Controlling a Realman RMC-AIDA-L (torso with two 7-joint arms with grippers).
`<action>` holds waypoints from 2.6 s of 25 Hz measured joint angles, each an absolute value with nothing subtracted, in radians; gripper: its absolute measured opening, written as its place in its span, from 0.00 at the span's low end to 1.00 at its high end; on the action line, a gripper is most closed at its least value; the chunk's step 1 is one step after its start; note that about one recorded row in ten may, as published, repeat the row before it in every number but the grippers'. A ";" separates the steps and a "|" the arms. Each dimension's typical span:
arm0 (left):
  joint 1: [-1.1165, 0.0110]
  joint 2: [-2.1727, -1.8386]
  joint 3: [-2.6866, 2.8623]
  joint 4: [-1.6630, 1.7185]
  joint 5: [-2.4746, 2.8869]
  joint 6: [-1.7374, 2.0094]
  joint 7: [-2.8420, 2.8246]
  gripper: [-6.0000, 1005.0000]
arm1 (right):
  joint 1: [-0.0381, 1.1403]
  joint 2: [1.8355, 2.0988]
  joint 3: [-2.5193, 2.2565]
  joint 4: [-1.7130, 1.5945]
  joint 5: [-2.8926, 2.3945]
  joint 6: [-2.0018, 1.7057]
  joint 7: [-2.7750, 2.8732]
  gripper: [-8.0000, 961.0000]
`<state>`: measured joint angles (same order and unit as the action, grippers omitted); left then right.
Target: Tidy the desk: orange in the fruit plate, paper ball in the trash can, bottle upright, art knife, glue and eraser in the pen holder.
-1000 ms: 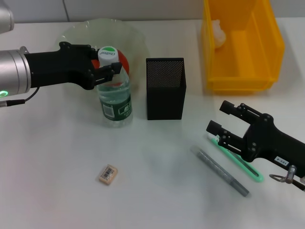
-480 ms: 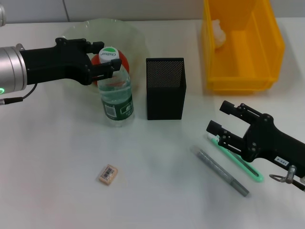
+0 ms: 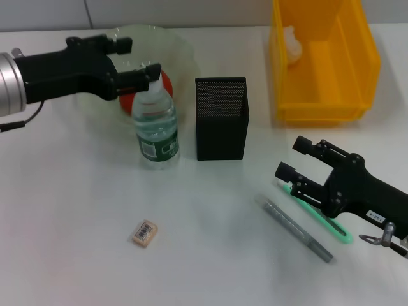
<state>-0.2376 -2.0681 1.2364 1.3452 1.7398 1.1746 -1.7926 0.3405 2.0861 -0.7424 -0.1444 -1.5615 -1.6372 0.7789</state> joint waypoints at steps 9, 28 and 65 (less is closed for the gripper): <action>-0.221 -2.069 1.212 1.283 1.562 1.227 -1.651 0.80 | 0.340 2.086 -0.742 -0.140 -1.562 -1.643 0.775 0.72; -0.278 -2.066 1.178 0.708 1.333 1.724 -1.071 0.80 | 0.336 2.084 -0.742 -0.138 -1.562 -1.646 0.773 0.72; -0.264 -2.066 1.155 0.619 1.465 1.609 -1.024 0.80 | 0.603 1.902 -0.610 -1.177 -2.000 -2.139 2.360 0.72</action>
<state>-0.2641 -2.0658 1.1551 0.6194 1.4653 1.6092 -1.0241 0.6028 1.9016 -0.6102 -1.1772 -2.0004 -2.1391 2.3599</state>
